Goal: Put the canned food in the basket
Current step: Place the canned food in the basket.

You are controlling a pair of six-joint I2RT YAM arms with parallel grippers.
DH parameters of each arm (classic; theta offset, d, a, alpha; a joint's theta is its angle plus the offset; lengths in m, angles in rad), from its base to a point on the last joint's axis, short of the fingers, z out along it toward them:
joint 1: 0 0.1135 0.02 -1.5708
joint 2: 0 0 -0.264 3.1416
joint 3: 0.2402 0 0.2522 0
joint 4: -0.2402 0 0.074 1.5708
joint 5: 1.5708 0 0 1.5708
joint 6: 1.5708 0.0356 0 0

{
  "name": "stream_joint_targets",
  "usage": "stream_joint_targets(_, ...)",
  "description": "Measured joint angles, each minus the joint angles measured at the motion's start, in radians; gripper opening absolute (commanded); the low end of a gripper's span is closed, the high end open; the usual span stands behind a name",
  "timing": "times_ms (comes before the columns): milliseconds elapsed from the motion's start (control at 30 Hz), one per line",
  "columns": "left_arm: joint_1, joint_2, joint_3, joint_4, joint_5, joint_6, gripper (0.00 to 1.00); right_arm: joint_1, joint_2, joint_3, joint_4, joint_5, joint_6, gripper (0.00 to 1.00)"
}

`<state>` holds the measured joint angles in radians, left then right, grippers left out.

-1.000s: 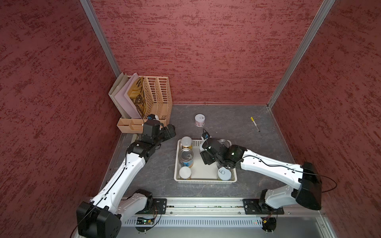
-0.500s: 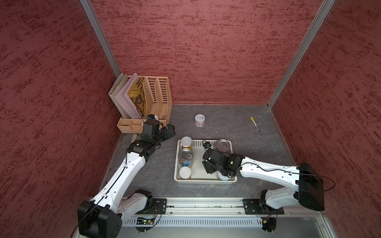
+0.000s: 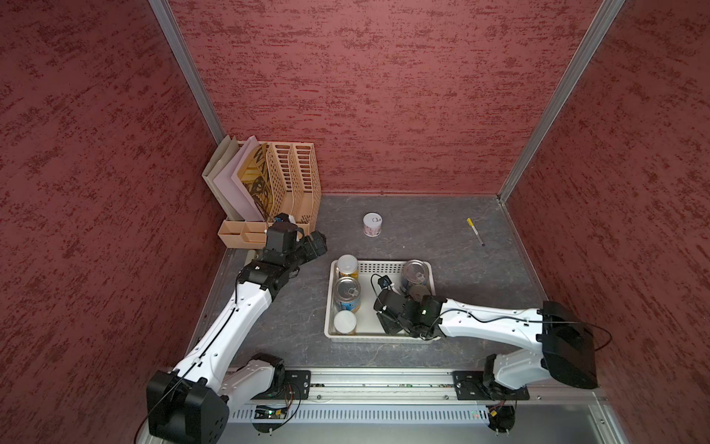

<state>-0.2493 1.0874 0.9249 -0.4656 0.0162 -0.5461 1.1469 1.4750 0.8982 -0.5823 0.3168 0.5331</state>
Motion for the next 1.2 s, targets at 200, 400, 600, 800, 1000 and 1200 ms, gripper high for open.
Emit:
stream_joint_targets(200, 0.006, 0.003, 0.000, 0.003, 0.011, -0.005, 1.00, 0.009, 0.028, -0.016, -0.005, 0.000, 0.022, 0.54)
stream_joint_targets(400, 0.011, 0.005, 0.000, 0.003, 0.018, -0.007, 1.00, 0.021, 0.033, -0.016, -0.002, 0.000, 0.036, 0.59)
stream_joint_targets(600, 0.018, 0.017, 0.000, 0.003, 0.038, -0.008, 1.00, 0.024, 0.087, 0.011, 0.013, 0.005, 0.037, 0.77)
stream_joint_targets(800, 0.031, 0.022, 0.000, 0.004, 0.055, -0.020, 1.00, 0.024, 0.135, 0.023, 0.031, 0.033, 0.034, 0.93)
stream_joint_targets(1000, 0.040, 0.026, 0.000, 0.006, 0.070, -0.025, 1.00, 0.024, 0.153, 0.097, -0.010, 0.039, 0.008, 0.98)
stream_joint_targets(1200, 0.053, 0.026, 0.000, 0.011, 0.092, -0.026, 1.00, 0.024, 0.220, 0.237, -0.069, 0.017, -0.047, 0.98)
